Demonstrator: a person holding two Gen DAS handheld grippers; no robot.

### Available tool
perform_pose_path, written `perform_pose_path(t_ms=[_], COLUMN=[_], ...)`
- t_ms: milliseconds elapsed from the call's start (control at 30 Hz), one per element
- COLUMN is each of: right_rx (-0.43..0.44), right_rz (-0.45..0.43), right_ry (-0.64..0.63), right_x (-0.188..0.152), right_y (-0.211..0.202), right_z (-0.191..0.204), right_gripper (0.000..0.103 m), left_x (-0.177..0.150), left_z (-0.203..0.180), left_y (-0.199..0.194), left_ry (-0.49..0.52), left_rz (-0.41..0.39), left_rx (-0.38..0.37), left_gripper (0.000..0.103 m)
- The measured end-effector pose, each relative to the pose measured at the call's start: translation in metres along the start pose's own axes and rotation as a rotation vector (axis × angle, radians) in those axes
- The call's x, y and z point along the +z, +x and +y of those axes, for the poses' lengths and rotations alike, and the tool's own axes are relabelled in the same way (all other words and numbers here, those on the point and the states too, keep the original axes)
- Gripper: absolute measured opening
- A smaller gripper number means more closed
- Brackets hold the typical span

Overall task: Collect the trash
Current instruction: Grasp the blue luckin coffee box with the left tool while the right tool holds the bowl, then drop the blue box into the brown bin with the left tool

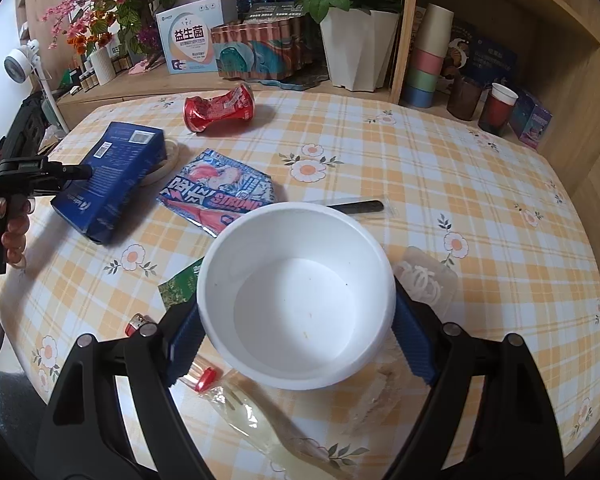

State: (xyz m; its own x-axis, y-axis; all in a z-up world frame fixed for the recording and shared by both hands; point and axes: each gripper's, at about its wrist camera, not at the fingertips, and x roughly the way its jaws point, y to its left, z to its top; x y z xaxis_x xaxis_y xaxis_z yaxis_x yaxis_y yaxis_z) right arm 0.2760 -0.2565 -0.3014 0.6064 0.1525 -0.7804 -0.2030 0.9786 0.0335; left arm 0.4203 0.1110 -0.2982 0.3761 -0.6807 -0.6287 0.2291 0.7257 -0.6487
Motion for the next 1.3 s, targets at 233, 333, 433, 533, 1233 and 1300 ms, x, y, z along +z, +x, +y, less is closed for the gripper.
perform_pose_path(t_ms=[233,333,433,533,1233,1300], right_rx=[0.025,0.027,0.024,0.023,0.056,0.058], right_rz=[-0.025,-0.041,-0.052,-0.07,-0.136,-0.144], right_ry=[0.005,0.006,0.003,-0.001,0.05,0.057], right_x=[-0.001,-0.001,-0.003,-0.006,-0.046,-0.048], right_y=[-0.014,-0.024,-0.036,-0.048,-0.12,-0.129], right_z=[0.011,0.014,0.018,0.022,0.047,0.048], right_gripper=[0.082,0.082,0.082,0.082,0.082,0.082], left_x=[-0.01,-0.017,-0.027,-0.038,-0.115,-0.122], left_z=[-0.042,-0.071,-0.094,-0.114,-0.194,-0.205], left_y=[-0.041,-0.056,-0.066,-0.08,-0.128,-0.135], left_ry=[0.035,0.087,0.118,0.154,0.278,0.288], left_rz=[-0.084,-0.101,-0.121,-0.157,-0.163,-0.169], left_rx=[-0.023,0.034,0.082,0.123,0.225,0.222], left_gripper=[0.012,0.012,0.012,0.011,0.01,0.01])
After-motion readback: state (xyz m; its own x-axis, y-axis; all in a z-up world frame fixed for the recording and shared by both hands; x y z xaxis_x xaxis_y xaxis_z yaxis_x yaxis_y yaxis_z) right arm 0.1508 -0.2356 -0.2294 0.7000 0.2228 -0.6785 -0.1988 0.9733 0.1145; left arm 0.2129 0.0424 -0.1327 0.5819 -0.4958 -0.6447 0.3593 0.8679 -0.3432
